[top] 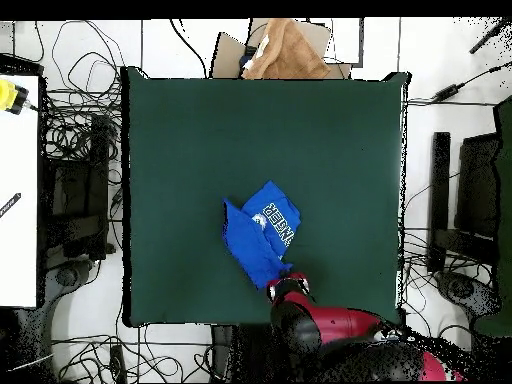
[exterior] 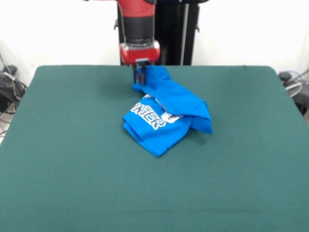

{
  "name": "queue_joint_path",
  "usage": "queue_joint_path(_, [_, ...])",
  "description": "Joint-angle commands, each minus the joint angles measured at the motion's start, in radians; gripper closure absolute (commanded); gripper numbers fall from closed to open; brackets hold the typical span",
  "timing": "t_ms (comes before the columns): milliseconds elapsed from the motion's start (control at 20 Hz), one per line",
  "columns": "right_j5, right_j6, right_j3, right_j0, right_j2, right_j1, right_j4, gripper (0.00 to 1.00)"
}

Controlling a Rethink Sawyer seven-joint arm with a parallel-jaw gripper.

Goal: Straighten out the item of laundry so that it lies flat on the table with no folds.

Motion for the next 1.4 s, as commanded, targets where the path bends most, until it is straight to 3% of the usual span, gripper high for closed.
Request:
queue_joint_path(50, [0.477, 0.082, 0.057, 0.029, 0.191, -0.287, 0.192, 1.00])
queue_joint_path(350, [0.620, 0.122, -0.016, 0.131, 0.190, -0.326, 0.258, 1.00])
queue_joint_path(750, [0.690, 0.164, -0.070, 0.258, 0.137, -0.347, 0.309, 1.00])
queue_joint_path(950, [0.669, 0.206, -0.032, 0.300, 0.110, -0.329, 0.345, 1.00])
queue_joint_path(1150, [0.343, 0.315, 0.048, 0.349, 0.073, -0.119, 0.358, 1.00])
queue_joint_path(1400, [0.034, 0.329, 0.025, 0.397, 0.011, 0.144, 0.327, 1.00])
